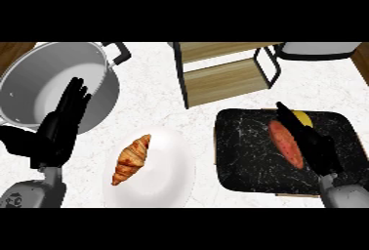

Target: Pick the lemon from the tray and place it in the tiered shelf

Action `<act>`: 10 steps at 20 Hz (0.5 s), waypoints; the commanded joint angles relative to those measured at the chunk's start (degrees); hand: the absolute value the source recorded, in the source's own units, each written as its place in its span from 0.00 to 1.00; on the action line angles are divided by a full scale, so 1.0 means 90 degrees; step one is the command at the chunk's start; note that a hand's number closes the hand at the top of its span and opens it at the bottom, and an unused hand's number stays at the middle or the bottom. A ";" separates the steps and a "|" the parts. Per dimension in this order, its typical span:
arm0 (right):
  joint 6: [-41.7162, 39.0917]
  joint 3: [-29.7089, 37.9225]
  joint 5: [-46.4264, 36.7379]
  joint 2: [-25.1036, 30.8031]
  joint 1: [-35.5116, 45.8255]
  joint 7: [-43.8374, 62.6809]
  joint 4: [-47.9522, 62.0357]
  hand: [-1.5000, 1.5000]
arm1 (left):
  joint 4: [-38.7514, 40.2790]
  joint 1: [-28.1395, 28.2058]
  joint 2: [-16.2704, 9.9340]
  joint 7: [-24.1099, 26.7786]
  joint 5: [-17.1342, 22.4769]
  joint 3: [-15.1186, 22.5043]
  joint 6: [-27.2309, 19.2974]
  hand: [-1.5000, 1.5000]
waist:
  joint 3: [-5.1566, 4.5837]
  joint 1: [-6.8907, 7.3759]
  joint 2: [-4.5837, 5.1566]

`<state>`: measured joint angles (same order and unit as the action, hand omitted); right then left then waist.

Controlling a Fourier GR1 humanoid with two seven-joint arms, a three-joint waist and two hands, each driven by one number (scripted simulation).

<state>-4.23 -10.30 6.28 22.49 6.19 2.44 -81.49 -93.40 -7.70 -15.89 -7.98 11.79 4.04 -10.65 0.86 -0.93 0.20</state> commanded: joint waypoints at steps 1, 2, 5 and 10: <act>0.0073 0.0024 -0.0359 -0.0295 0.0540 -0.0096 0.0503 1.00 | 0.0131 -0.0355 0.0253 -0.0113 -0.0468 0.0153 -0.0318 0.50 | -0.0094 0.0116 -0.0015; -0.0356 0.0314 0.0017 0.0066 0.1221 0.0331 0.0551 1.00 | 0.0216 -0.0400 -0.0122 -0.0084 -0.0227 -0.0198 -0.0030 0.50 | -0.0095 0.0159 -0.0007; -0.0850 0.0413 0.0027 0.0498 0.2275 0.0538 0.0779 1.00 | -0.0208 -0.0002 -0.0076 0.0064 -0.0724 -0.0035 -0.0487 0.50 | -0.0093 0.0326 -0.0001; -0.0026 0.1371 0.0250 0.0198 0.2611 0.0533 0.1735 0.00 | -0.0296 0.0120 -0.0045 -0.0322 -0.0611 -0.0132 -0.0492 0.50 | -0.0090 0.0213 -0.0006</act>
<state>-2.88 -2.83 4.16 25.49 25.47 8.22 -71.50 -94.35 -7.39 -16.66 -8.51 7.06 2.88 -13.94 0.04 1.26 0.20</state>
